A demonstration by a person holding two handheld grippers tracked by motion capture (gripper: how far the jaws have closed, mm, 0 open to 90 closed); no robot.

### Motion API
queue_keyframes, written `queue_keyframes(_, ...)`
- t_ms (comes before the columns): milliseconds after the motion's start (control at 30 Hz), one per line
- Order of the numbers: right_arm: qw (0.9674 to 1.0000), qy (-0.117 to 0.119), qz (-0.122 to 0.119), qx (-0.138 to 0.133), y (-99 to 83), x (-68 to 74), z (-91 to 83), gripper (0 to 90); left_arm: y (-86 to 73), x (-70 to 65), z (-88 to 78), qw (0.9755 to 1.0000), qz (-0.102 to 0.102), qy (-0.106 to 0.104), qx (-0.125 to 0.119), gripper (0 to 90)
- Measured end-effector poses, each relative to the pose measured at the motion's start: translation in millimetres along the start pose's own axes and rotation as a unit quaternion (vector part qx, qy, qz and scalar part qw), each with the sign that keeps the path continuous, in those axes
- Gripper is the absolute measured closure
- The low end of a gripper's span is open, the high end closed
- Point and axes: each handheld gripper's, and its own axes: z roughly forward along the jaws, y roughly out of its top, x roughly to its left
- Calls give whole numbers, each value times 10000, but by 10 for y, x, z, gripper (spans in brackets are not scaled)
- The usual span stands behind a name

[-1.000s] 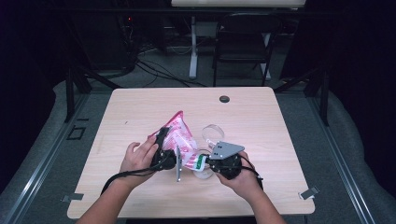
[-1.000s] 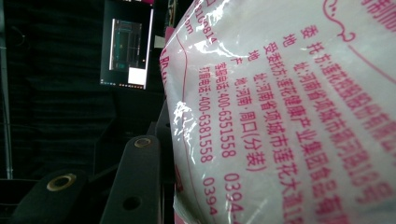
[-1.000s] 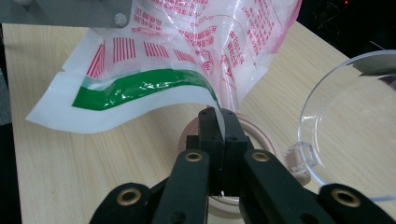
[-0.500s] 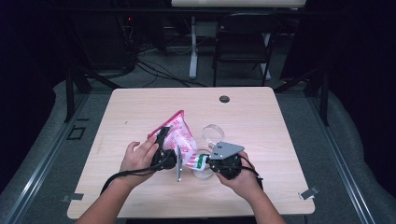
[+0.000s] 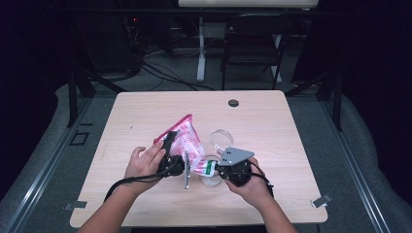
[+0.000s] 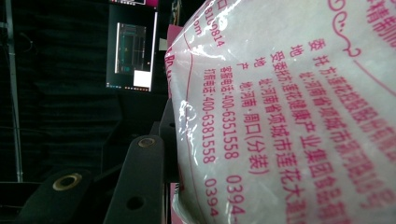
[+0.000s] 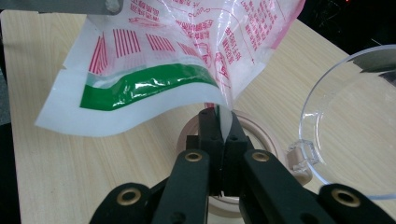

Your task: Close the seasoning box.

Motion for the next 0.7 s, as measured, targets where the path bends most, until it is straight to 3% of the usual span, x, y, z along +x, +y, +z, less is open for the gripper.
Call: queue_keyframes(700,10000,-14,67,-29,-18,-25,-15,900,57,48,-6,10000,44,11,-34,657)
